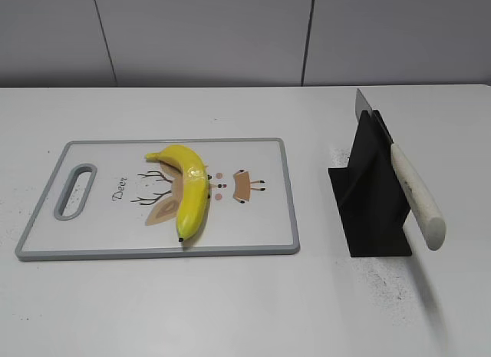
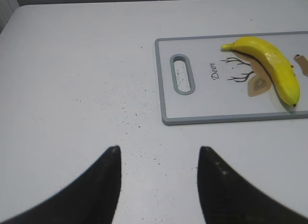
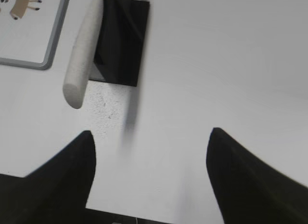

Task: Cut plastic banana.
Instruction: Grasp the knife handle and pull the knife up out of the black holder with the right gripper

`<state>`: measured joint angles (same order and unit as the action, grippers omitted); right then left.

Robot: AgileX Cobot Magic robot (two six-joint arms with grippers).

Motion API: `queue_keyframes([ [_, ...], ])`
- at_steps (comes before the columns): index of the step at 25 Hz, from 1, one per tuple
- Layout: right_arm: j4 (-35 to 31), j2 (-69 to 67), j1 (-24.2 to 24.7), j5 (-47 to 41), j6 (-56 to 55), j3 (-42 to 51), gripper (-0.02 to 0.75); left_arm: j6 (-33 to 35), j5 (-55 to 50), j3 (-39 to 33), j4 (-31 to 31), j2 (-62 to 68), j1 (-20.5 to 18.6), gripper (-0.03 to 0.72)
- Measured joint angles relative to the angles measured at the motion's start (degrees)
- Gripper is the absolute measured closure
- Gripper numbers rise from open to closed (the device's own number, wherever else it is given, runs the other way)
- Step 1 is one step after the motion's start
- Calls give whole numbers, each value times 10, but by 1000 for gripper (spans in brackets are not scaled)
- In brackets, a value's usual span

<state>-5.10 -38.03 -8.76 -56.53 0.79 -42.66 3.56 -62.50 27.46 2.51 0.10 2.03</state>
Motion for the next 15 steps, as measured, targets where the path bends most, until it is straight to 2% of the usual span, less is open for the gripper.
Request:
queue_keyframes([
  [7, 51, -114, -144, 2, -101, -43, 197, 0, 0, 0, 0, 0, 0, 198],
  [9, 51, -152, -158, 3, -118, -62, 197, 0, 0, 0, 0, 0, 0, 198],
  [15, 43, -291, -159, 5, -134, -103, 197, 0, 0, 0, 0, 0, 0, 198],
])
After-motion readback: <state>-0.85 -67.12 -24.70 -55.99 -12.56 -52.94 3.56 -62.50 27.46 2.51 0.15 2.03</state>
